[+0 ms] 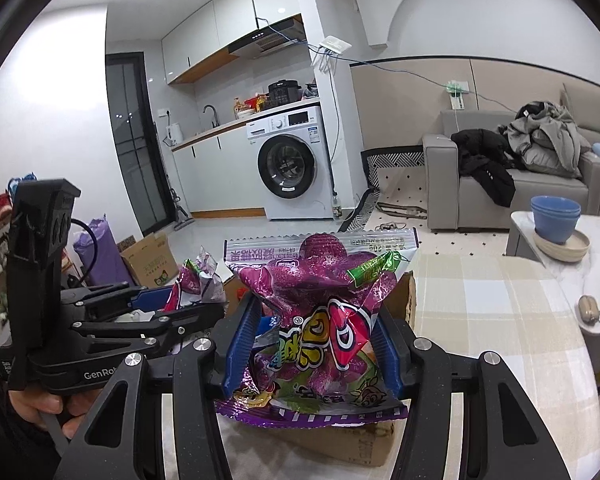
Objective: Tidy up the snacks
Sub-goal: 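Carry both purple candy bags up and over the box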
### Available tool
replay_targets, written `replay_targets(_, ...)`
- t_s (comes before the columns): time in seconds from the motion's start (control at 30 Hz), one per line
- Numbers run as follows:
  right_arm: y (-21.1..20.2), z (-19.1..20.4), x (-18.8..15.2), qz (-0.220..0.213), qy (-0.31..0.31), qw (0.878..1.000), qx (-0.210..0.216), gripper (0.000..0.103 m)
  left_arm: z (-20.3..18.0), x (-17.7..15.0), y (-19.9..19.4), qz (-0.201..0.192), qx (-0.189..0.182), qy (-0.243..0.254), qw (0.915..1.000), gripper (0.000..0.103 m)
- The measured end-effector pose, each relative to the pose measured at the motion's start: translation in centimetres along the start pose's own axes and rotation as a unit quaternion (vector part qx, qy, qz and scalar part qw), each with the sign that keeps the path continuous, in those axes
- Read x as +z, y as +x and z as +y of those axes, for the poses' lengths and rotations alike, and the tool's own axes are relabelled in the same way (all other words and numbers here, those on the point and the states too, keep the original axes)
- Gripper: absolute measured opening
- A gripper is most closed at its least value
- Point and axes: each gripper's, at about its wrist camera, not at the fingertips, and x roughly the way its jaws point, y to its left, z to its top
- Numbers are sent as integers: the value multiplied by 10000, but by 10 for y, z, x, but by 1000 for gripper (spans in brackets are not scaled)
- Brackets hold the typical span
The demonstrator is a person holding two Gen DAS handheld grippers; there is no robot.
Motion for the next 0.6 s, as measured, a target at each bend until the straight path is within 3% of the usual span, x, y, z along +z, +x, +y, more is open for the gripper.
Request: replay_targets(0.6, 41, 8, -8, 357, -148, 9990, -222, 54, -1, 2, 41, 88, 157, 134, 9997, 41)
